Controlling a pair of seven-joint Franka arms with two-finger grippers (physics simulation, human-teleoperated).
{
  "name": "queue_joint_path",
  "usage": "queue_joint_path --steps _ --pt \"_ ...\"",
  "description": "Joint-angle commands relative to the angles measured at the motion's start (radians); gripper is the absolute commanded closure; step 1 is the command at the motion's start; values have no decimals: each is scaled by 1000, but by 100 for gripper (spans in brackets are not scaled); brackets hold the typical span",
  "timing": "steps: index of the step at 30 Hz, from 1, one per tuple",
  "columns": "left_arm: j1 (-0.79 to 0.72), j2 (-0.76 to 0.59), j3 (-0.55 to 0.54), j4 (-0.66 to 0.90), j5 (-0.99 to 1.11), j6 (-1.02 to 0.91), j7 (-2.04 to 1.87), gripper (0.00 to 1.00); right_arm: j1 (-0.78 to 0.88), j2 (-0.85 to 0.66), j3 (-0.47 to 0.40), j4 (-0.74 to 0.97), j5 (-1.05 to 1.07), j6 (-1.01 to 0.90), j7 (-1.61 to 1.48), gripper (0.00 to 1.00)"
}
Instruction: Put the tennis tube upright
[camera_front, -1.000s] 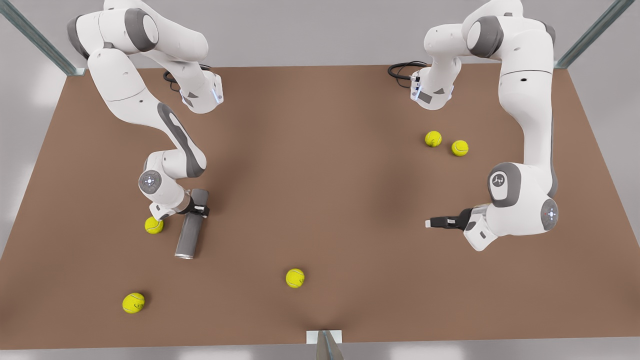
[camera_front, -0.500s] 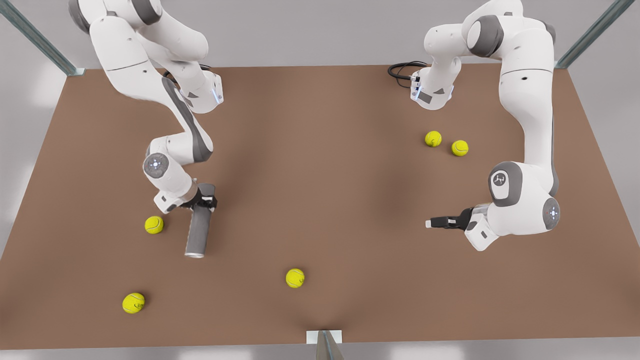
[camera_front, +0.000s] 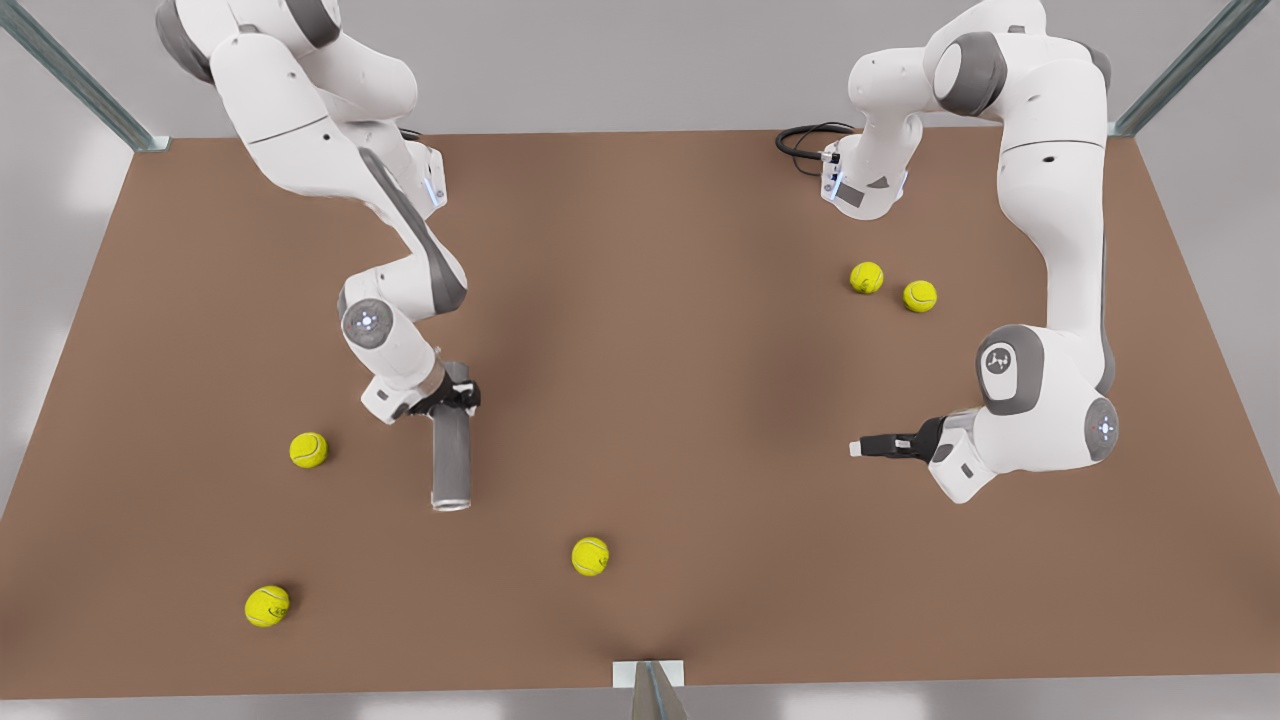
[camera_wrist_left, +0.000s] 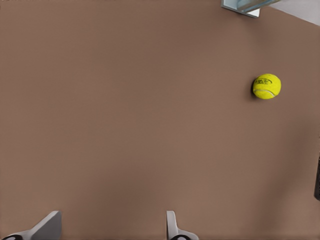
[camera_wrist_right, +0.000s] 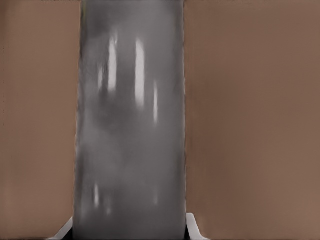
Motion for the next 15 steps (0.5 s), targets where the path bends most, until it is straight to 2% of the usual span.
queue_joint_path --steps 1,10,15 --pt "0 0 0 0 -1 0 0 1 6 0 0 3 -1 -1 1 23" --pt "14 6 0 -3 -39 -6 5 1 336 91 -2 154 -14 -33 -16 23" --pt "14 24 -2 -7 -113 -5 5 1 464 164 0 242 -268 -22 -16 23"
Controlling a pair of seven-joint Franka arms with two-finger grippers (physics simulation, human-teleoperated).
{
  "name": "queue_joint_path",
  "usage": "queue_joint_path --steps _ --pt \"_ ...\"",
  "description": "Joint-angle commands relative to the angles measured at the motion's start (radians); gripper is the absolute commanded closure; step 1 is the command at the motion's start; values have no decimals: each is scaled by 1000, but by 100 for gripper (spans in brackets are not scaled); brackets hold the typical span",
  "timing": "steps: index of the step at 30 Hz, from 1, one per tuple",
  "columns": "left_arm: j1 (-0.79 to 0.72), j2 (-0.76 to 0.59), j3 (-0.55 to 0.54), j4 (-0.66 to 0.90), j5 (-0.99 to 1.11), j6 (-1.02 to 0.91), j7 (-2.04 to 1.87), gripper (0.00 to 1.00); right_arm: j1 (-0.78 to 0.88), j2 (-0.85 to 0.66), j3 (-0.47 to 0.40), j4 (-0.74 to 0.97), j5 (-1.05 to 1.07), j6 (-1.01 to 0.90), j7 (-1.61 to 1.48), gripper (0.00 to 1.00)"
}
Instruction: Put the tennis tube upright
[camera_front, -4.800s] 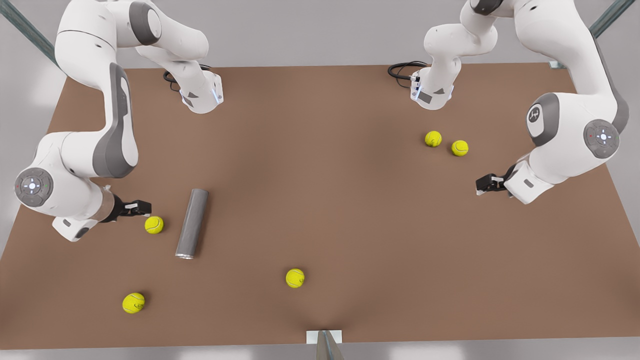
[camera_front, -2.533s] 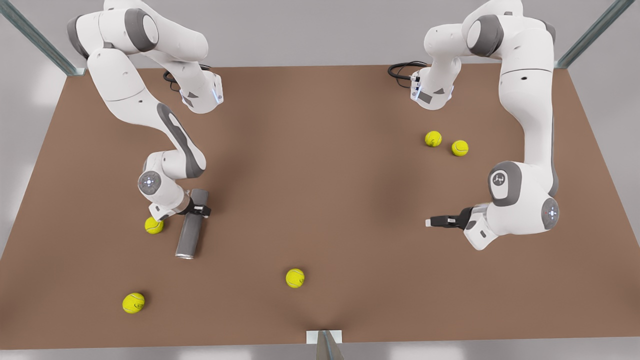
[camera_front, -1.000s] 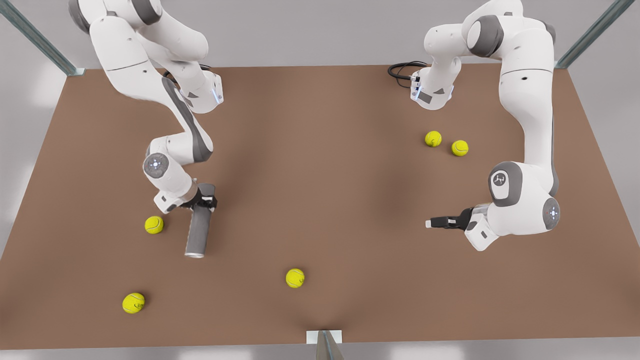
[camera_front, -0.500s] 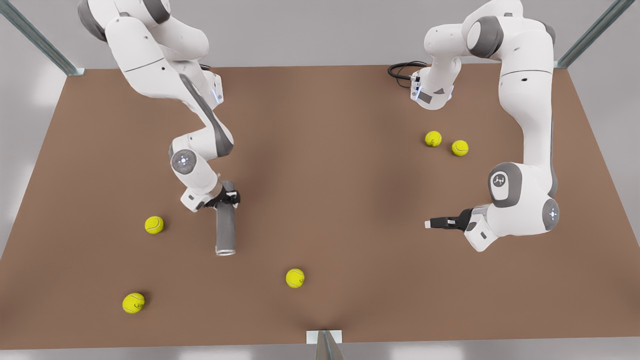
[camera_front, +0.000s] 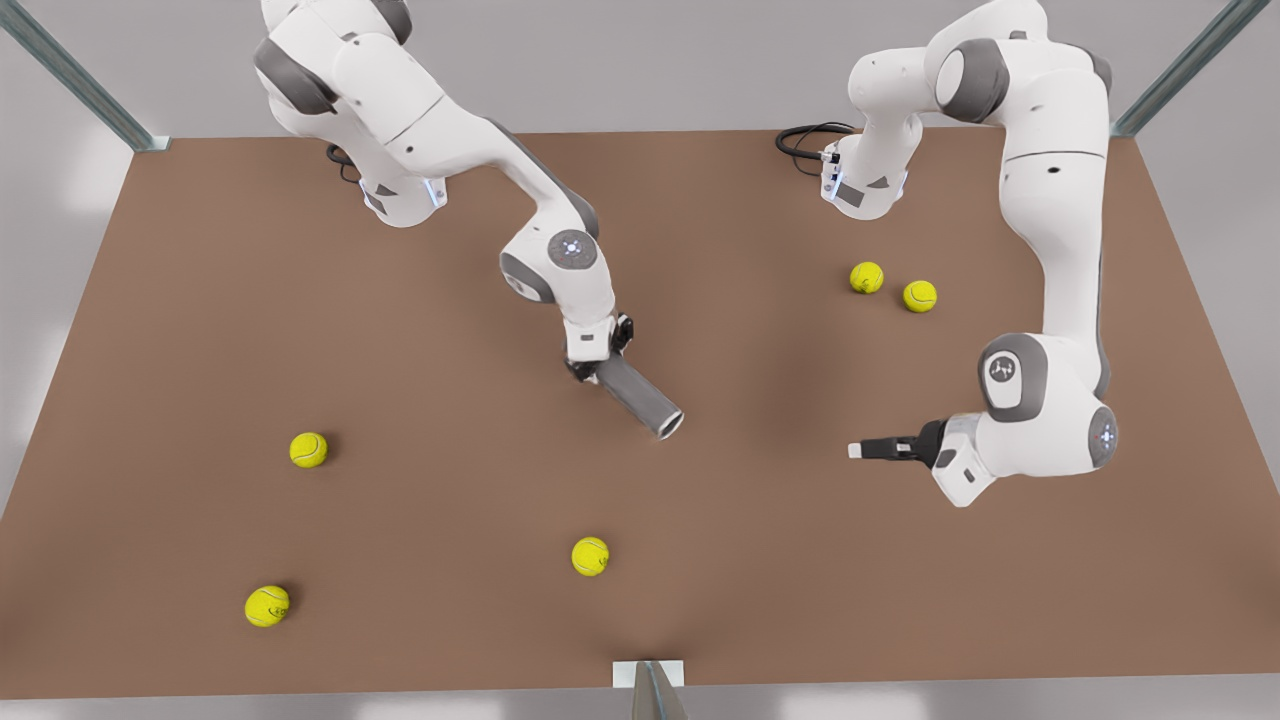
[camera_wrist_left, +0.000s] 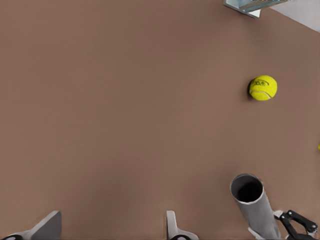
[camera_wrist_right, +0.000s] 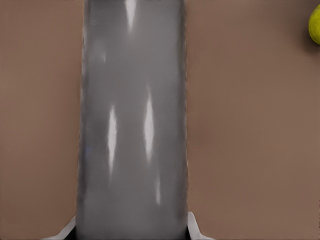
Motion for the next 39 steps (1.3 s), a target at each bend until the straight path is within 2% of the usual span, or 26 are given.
queue_joint_path --steps 1,6,8,14,17,18,21,26,27,29,30,31,32,33,34,35,37,38,39 --pt "0 3 0 0 -71 -2 2 1 3 8 1 8 -37 5 6 23" --pt "2 75 -3 5 -152 -42 268 1 43 110 0 101 -283 9 -8 23" --pt "0 98 -3 -5 -144 -85 322 1 17 129 0 112 -341 9 -141 23" --pt "-7 98 -3 -44 -138 -93 348 1 -7 185 0 130 -381 75 -489 23" --pt "-7 97 -3 -98 -241 -65 347 1 -2 204 0 141 -427 74 -545 22" --pt "-11 87 -5 -156 -299 -3 347 1 -2 204 -2 140 -426 74 -540 0" --pt "3 80 -88 -245 -411 132 347 1 -2 201 0 143 -416 69 -525 0" --pt "3 81 -103 -261 -442 168 347 1 -13 182 7 147 -407 63 -528 0" --pt "5 80 -103 -262 -442 166 347 1 -68 140 67 133 -400 52 -528 0" --pt "5 49 -103 -322 -480 172 348 1 -302 8 312 17 -387 -18 -473 0" --pt "22 6 -164 -422 -563 289 351 1 -560 -23 548 6 -370 -126 -476 0" --pt "83 5 -245 -489 -658 352 434 1 -792 -17 736 15 -343 -221 -477 0" --pt "120 2 -284 -529 -716 367 477 1 -954 -41 831 67 -261 -336 -477 0" --pt "120 5 -305 -537 -741 415 479 1 -1020 -118 826 146 -130 -463 -465 0" --pt "111 12 -305 -535 -758 433 482 1 -1043 -118 808 274 -71 -626 -428 0" --pt "106 20 -305 -535 -770 442 499 1 -1036 -118 748 379 -73 -727 -414 0" --pt "101 44 -305 -529 -809 452 549 1 -1112 -121 724 433 -65 -756 -416 0" --pt "92 51 -305 -528 -825 452 555 1 -1110 -195 643 434 -4 -781 -393 0" --pt "75 63 -305 -526 -861 453 600 1 -867 -274 306 437 140 -811 -356 0"
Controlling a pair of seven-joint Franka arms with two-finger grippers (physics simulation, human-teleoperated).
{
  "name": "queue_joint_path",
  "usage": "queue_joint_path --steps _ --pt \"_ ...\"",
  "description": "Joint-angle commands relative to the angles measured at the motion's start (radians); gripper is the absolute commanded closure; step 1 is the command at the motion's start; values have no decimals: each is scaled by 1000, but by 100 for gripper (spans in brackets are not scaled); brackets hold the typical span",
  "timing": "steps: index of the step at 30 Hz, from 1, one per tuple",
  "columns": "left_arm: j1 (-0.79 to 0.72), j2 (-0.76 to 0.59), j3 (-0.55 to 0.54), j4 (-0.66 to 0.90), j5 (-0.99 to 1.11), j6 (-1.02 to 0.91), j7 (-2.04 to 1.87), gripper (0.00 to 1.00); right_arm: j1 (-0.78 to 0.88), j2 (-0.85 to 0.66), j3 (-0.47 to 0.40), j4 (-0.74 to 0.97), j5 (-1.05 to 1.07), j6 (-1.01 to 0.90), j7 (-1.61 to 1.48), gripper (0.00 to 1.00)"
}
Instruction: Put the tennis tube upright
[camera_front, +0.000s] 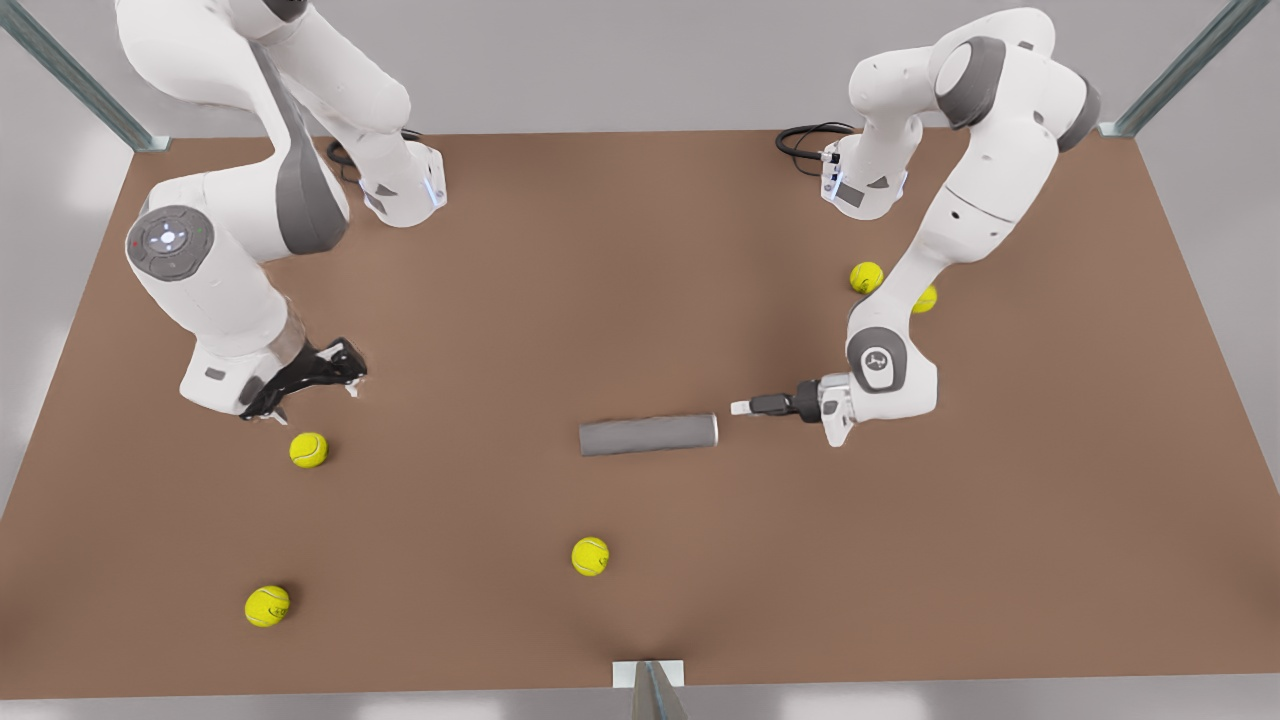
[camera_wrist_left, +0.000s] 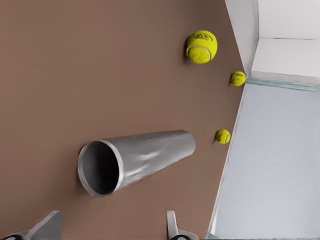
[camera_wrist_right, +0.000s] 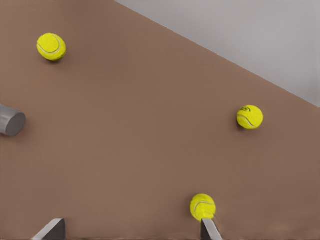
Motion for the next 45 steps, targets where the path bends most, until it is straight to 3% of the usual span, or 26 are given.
queue_joint_path --steps 1,2,5,27,36,45 --pt "-2 7 0 2 -108 0 27 1 207 -40 -196 16 20 -32 2 0" --pt "-18 7 0 3 -131 21 37 1 346 -90 -387 -2 52 -65 0 0" --pt "-61 25 0 26 -181 66 66 1 342 -88 -429 -2 85 -82 -12 0" --pt "-129 248 5 308 -195 98 100 1 308 -47 -424 -4 201 -7 97 0" --pt "-176 246 1 305 -283 143 101 1 307 -41 -403 -2 201 10 95 0" --pt "-133 229 -17 308 -289 127 92 1 307 -27 -403 -2 201 16 92 0"
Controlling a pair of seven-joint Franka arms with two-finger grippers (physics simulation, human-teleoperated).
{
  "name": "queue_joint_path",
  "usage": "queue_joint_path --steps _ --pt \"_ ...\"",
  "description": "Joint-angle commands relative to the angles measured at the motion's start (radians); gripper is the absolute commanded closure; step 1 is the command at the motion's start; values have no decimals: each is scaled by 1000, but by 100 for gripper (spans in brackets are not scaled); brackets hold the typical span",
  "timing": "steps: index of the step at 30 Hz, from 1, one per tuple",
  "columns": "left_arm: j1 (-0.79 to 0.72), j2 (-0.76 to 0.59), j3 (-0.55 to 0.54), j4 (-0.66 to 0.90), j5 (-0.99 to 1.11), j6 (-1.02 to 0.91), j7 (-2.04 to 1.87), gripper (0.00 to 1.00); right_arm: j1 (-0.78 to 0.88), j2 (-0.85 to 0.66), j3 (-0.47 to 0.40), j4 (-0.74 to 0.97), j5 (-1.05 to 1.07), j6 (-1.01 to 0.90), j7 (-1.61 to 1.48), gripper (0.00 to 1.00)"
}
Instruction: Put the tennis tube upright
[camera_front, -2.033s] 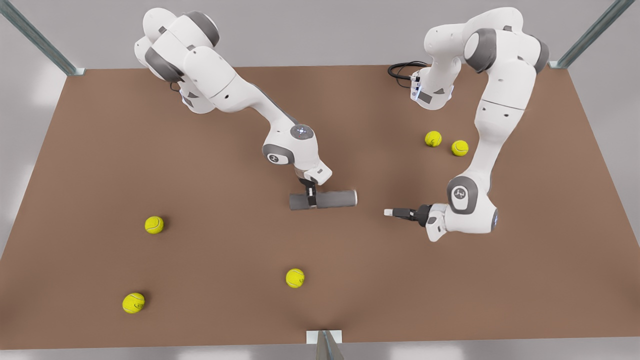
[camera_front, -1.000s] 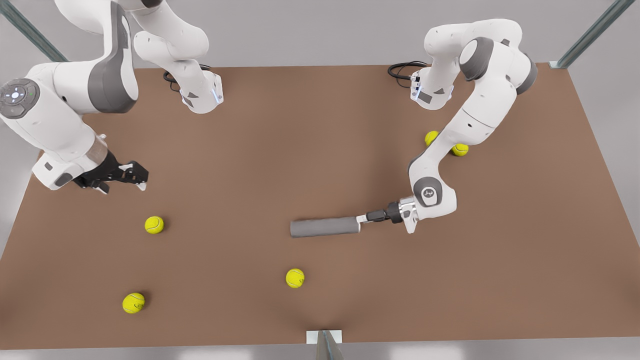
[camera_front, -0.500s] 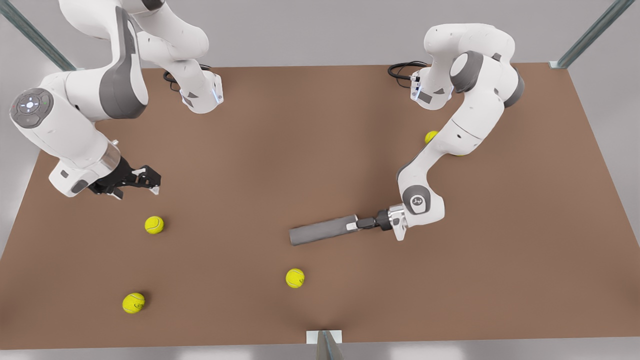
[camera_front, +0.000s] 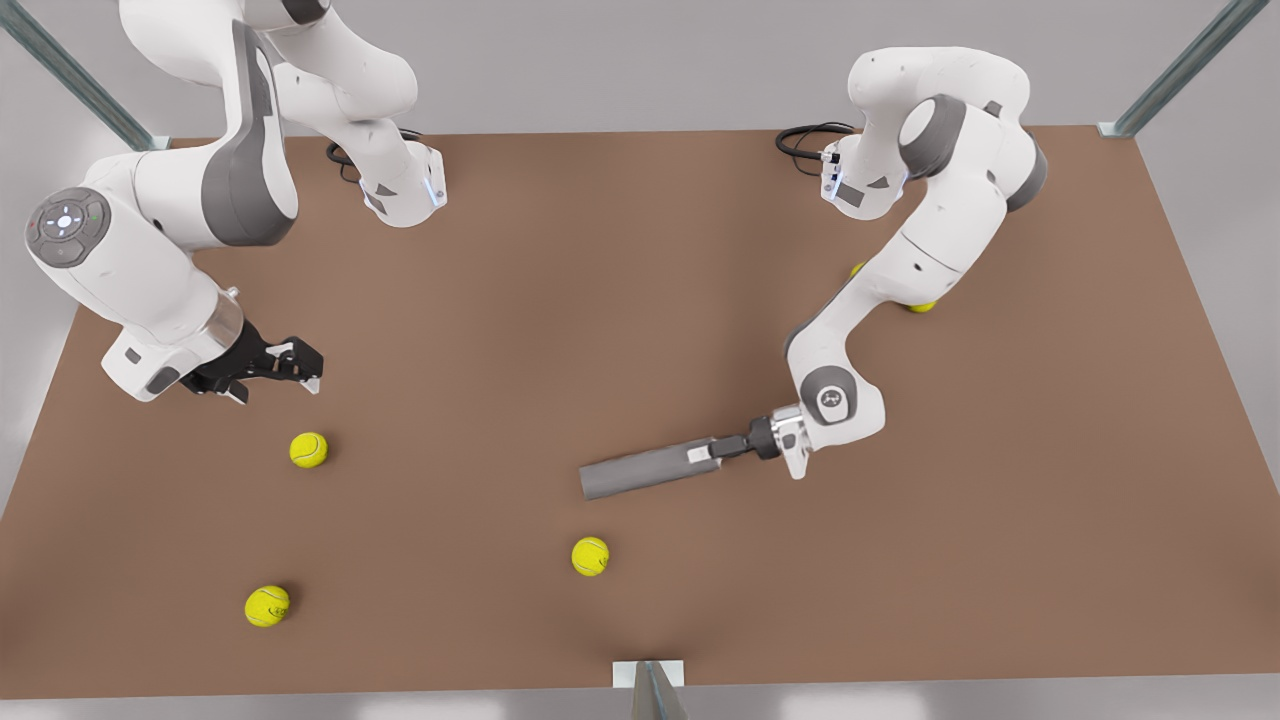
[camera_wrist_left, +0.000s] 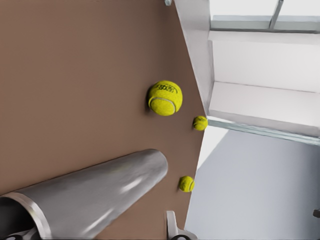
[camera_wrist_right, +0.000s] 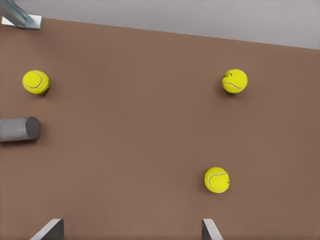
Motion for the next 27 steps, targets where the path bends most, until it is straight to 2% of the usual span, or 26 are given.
queue_joint_path --steps 1,8,9,10,13,14,18,19,21,24,27 --pt "0 0 -1 0 -17 0 0 1 -2 0 0 0 0 0 0 0" --pt "9 2 -14 2 -35 -1 -2 1 0 0 0 -2 0 0 2 0" --pt "12 0 -14 2 -47 -1 -2 4 0 0 2 -2 0 -2 2 0" --pt "12 0 -17 2 -49 -1 -3 12 0 0 2 -2 0 0 2 0" --pt "8 3 -24 6 -83 2 -2 11 0 0 2 -2 2 0 6 0" --pt "8 5 -24 11 -81 0 -2 7 0 0 3 0 2 -2 8 0" --pt "11 5 -27 14 -101 -3 -3 8 0 3 6 0 0 0 8 0" --pt "12 5 -30 15 -119 -3 -3 16 0 3 6 0 0 0 8 0" --pt "12 5 -31 20 -135 -9 -3 39 0 3 6 3 0 0 8 0" --pt "14 3 -31 22 -144 -11 -3 66 2 3 6 5 2 0 9 0" --pt "12 5 -31 29 -147 -8 -3 76 0 3 6 6 2 2 9 0"
